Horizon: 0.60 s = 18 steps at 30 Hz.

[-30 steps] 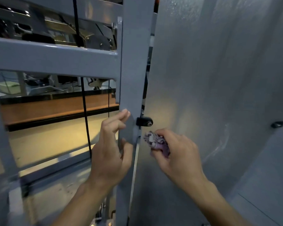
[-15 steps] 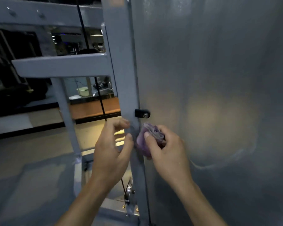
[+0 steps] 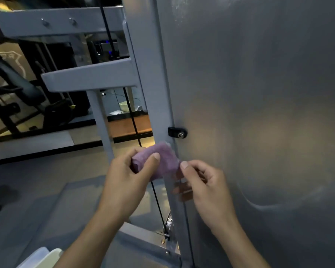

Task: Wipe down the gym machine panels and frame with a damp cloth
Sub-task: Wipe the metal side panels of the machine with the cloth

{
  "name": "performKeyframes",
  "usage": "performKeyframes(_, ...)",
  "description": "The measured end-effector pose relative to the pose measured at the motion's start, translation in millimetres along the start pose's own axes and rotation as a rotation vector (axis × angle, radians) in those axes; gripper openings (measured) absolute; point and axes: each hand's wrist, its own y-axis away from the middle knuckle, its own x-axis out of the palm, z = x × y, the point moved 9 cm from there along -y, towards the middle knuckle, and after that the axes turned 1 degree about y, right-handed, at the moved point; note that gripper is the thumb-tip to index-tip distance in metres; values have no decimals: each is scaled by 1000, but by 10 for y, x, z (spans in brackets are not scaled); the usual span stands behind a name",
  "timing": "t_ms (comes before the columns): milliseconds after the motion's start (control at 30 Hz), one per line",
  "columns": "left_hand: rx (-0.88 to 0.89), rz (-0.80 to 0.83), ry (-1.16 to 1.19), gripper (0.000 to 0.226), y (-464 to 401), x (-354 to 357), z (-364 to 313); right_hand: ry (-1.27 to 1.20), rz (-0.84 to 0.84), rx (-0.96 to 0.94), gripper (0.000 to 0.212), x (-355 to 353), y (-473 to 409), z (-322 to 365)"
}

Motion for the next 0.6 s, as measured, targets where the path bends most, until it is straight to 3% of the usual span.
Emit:
performKeyframes(100,130,-220,-45,16,-102,-198,-97,104,-119,-135,20,-100,-31,107)
performKeyframes(200,392,-371,-96,24,-127,-224,-372,245,-222,-313,20,-150,-12,416)
performKeyframes(333,632,-325,-268,21,-72,186,-563,279,-317,-405,22,-172,-57,613)
performKeyframes(600,521,-182,-194,29,34,342,-227,267,-306,-320,17,-200,-63,551)
